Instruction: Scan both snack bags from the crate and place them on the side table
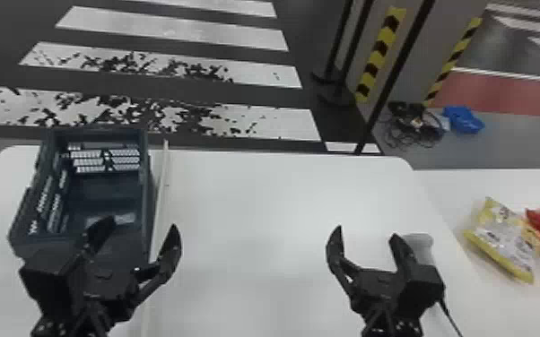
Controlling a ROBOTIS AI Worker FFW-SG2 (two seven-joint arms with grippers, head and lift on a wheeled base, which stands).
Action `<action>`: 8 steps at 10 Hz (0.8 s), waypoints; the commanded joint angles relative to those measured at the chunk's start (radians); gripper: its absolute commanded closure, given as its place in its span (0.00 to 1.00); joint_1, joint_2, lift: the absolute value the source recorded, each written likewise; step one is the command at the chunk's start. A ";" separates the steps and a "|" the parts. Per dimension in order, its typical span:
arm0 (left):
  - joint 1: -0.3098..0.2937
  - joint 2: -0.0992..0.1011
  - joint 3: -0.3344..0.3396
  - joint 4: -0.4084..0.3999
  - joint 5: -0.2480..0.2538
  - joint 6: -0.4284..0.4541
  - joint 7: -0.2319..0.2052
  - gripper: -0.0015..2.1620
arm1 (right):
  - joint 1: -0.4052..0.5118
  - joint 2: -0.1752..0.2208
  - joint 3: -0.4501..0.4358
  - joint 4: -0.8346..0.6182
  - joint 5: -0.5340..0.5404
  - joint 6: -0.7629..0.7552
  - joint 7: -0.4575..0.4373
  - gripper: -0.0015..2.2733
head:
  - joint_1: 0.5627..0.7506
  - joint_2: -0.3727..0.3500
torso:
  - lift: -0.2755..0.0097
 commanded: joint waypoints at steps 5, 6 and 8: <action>-0.010 -0.006 0.008 0.008 0.003 0.000 0.000 0.04 | 0.000 0.000 0.008 0.014 -0.001 -0.007 0.006 0.03 | 0.70 0.24 | 0.63; -0.013 -0.006 0.008 0.012 0.003 0.000 0.000 0.04 | -0.001 -0.002 0.008 0.019 0.001 -0.007 0.006 0.03 | 0.70 0.24 | 0.63; -0.015 -0.007 0.008 0.016 0.003 0.000 0.000 0.04 | -0.003 -0.003 0.011 0.020 0.003 -0.007 0.006 0.03 | 0.70 0.24 | 0.63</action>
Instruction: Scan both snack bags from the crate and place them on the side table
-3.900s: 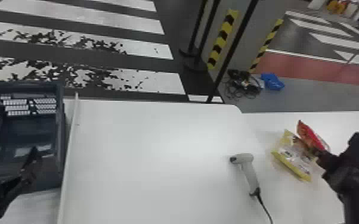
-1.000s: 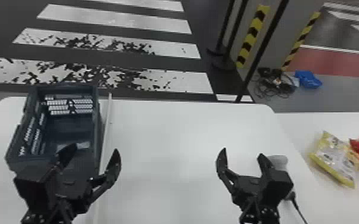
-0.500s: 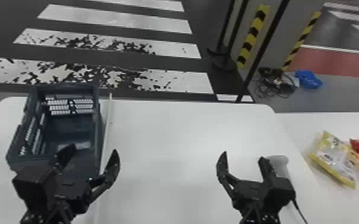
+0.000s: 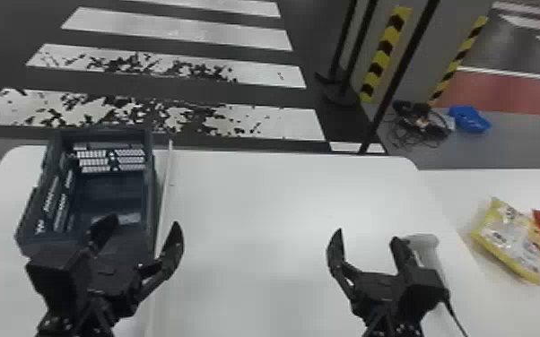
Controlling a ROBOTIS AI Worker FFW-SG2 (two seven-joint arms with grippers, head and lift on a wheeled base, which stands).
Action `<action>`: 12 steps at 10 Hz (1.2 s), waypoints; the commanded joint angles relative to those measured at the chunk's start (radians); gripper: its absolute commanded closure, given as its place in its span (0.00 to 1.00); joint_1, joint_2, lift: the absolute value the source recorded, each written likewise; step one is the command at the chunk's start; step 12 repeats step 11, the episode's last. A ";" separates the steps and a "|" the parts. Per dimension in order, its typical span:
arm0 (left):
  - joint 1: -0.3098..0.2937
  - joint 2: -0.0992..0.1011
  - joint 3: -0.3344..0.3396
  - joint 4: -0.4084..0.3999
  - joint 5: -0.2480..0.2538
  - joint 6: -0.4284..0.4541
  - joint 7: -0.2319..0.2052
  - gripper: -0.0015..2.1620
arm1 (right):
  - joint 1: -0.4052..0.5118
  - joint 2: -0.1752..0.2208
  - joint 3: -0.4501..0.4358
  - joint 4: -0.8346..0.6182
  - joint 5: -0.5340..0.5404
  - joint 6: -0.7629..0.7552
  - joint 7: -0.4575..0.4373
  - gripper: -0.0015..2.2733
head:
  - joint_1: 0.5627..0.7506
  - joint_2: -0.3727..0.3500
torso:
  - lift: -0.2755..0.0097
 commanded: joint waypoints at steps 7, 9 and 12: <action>-0.008 -0.003 0.000 0.019 0.002 0.000 0.000 0.04 | -0.012 -0.004 0.007 0.022 -0.003 0.000 -0.002 0.03 | 0.70 0.25 | 0.63; -0.008 -0.003 0.000 0.020 0.003 0.000 0.000 0.04 | -0.014 -0.004 0.009 0.025 -0.003 0.000 -0.002 0.03 | 0.70 0.25 | 0.63; -0.009 -0.006 -0.002 0.020 0.003 0.000 0.000 0.04 | -0.014 -0.006 0.009 0.027 -0.004 0.000 -0.002 0.03 | 0.70 0.25 | 0.63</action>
